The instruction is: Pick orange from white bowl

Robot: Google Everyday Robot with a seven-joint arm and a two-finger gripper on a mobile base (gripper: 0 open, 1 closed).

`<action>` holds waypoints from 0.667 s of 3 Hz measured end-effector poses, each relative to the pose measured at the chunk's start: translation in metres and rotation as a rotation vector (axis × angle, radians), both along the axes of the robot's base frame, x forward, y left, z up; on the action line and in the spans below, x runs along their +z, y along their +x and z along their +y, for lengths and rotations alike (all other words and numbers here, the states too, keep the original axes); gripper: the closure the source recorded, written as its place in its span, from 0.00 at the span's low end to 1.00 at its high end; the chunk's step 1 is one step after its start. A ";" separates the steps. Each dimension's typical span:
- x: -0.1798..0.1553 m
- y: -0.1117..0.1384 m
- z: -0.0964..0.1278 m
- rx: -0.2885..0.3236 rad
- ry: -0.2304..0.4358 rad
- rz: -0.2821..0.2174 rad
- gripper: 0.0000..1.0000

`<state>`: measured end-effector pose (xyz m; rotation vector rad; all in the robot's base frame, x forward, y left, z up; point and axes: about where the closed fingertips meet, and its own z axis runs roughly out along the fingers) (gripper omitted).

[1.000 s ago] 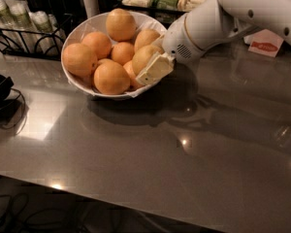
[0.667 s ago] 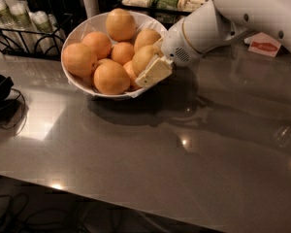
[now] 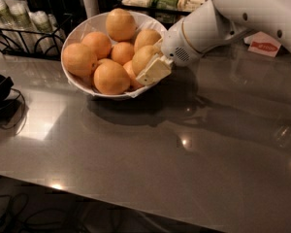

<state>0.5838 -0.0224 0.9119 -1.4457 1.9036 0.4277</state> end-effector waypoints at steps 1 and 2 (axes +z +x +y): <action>0.000 0.000 0.000 0.000 0.000 0.000 0.82; 0.017 -0.004 0.005 0.033 0.056 -0.004 1.00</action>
Offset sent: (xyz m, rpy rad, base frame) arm -0.0092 0.0087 0.0422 0.1425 -0.0078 0.0755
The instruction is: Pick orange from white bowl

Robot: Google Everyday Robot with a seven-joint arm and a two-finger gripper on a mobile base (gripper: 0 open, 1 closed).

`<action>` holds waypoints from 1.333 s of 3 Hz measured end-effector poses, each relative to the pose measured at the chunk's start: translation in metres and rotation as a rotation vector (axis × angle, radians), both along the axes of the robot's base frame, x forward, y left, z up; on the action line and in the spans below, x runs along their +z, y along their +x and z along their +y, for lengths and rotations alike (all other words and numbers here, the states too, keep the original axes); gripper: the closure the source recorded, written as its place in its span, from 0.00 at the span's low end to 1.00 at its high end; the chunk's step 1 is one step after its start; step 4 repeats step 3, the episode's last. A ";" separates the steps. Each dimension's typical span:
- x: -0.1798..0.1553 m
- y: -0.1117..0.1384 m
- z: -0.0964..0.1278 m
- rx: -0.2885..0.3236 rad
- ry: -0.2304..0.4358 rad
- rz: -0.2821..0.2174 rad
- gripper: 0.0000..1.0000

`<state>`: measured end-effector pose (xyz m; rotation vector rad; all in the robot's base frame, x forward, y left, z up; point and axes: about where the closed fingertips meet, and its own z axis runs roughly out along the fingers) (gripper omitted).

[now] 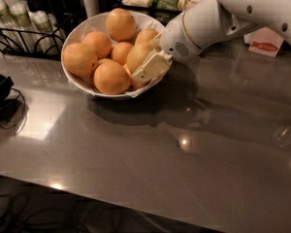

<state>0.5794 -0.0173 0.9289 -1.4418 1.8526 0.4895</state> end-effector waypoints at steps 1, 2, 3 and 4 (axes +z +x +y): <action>0.039 -0.011 0.002 0.046 0.143 0.005 1.00; 0.059 -0.018 0.002 0.072 0.201 -0.010 1.00; 0.059 -0.018 0.003 0.072 0.203 -0.009 1.00; 0.059 -0.018 0.003 0.072 0.203 -0.009 1.00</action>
Offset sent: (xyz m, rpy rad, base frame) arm -0.0249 -0.0024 0.0821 0.2682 -0.0274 0.0918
